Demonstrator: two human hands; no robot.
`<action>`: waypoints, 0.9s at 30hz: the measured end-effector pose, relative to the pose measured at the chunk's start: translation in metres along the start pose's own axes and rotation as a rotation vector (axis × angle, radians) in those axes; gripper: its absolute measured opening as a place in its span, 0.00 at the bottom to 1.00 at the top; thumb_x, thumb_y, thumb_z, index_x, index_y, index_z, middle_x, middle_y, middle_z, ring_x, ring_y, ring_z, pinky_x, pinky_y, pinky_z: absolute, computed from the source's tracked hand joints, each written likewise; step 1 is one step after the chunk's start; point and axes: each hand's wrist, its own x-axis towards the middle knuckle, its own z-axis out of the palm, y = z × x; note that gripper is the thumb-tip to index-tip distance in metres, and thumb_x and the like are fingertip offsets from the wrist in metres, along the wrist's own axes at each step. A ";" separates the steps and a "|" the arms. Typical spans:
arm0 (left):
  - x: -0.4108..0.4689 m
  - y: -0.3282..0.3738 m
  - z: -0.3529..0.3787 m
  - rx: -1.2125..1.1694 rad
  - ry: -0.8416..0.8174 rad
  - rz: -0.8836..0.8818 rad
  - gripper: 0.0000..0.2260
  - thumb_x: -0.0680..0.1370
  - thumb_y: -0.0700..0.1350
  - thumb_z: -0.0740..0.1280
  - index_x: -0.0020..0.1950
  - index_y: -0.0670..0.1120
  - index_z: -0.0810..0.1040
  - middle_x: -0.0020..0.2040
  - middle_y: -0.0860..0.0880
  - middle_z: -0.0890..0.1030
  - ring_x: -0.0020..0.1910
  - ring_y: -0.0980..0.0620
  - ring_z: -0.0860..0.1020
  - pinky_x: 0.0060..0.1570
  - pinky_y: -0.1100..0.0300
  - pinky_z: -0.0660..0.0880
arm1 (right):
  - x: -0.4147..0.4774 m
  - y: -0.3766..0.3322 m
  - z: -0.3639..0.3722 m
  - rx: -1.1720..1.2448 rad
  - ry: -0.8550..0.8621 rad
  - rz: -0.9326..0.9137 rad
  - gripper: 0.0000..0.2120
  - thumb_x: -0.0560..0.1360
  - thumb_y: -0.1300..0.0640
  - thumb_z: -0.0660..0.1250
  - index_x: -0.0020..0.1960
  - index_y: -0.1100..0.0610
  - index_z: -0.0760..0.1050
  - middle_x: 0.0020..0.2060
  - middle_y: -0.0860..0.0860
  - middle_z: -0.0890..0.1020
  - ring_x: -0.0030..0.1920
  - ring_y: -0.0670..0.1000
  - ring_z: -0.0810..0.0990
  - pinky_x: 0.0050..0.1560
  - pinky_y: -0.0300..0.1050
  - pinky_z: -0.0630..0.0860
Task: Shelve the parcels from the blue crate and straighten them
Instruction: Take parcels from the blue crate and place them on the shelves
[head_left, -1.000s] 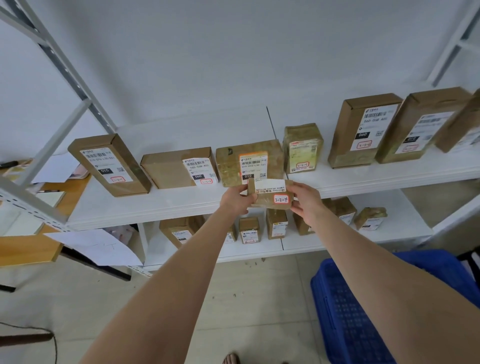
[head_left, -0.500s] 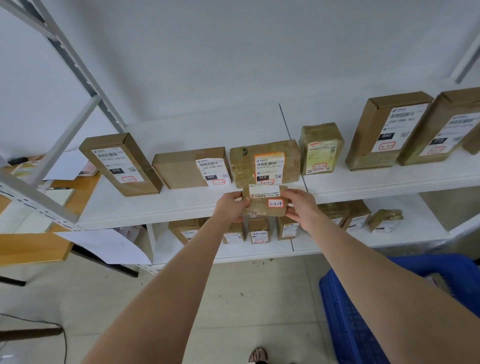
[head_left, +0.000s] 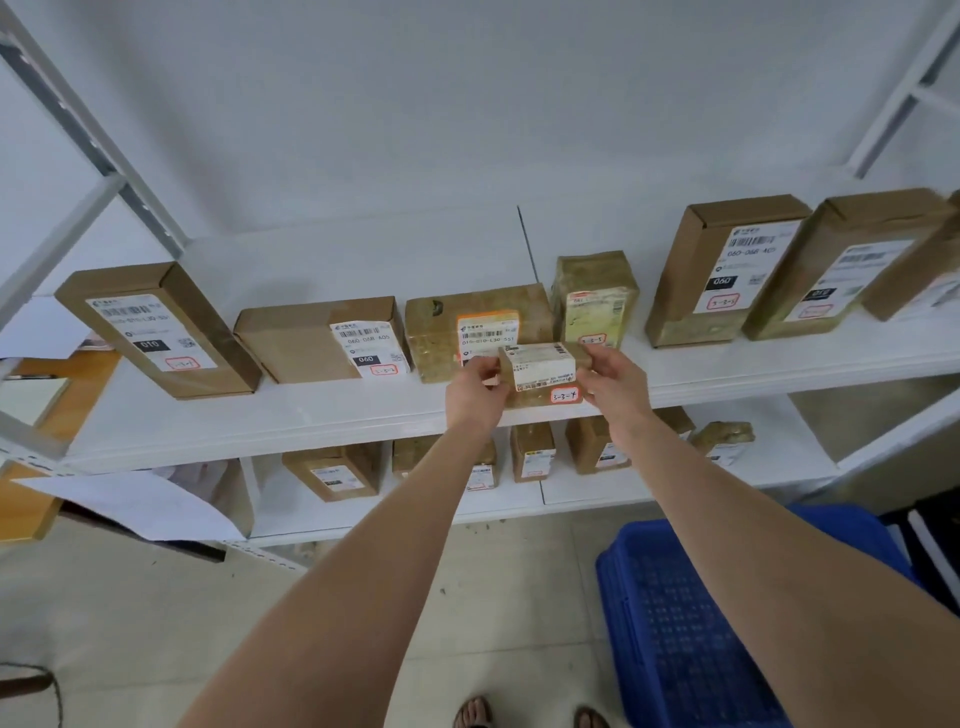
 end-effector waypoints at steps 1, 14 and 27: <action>-0.001 0.004 0.007 0.012 0.015 0.010 0.16 0.77 0.39 0.67 0.65 0.46 0.75 0.60 0.49 0.80 0.54 0.51 0.80 0.52 0.63 0.74 | 0.006 0.001 -0.006 -0.019 0.008 -0.032 0.19 0.76 0.69 0.66 0.65 0.57 0.75 0.58 0.52 0.81 0.54 0.50 0.81 0.49 0.42 0.80; -0.014 0.014 0.059 0.205 0.054 0.067 0.21 0.79 0.41 0.64 0.71 0.44 0.68 0.64 0.44 0.75 0.61 0.45 0.75 0.60 0.53 0.74 | 0.026 0.003 -0.039 -1.011 0.075 -0.541 0.14 0.76 0.63 0.67 0.61 0.54 0.77 0.61 0.54 0.75 0.60 0.55 0.75 0.53 0.45 0.75; -0.033 0.017 0.066 0.867 -0.029 0.357 0.34 0.78 0.33 0.58 0.78 0.42 0.43 0.79 0.47 0.42 0.78 0.52 0.43 0.74 0.59 0.53 | 0.008 0.013 -0.032 -1.616 -0.274 -0.769 0.32 0.80 0.67 0.53 0.78 0.62 0.39 0.78 0.57 0.41 0.78 0.54 0.39 0.77 0.45 0.40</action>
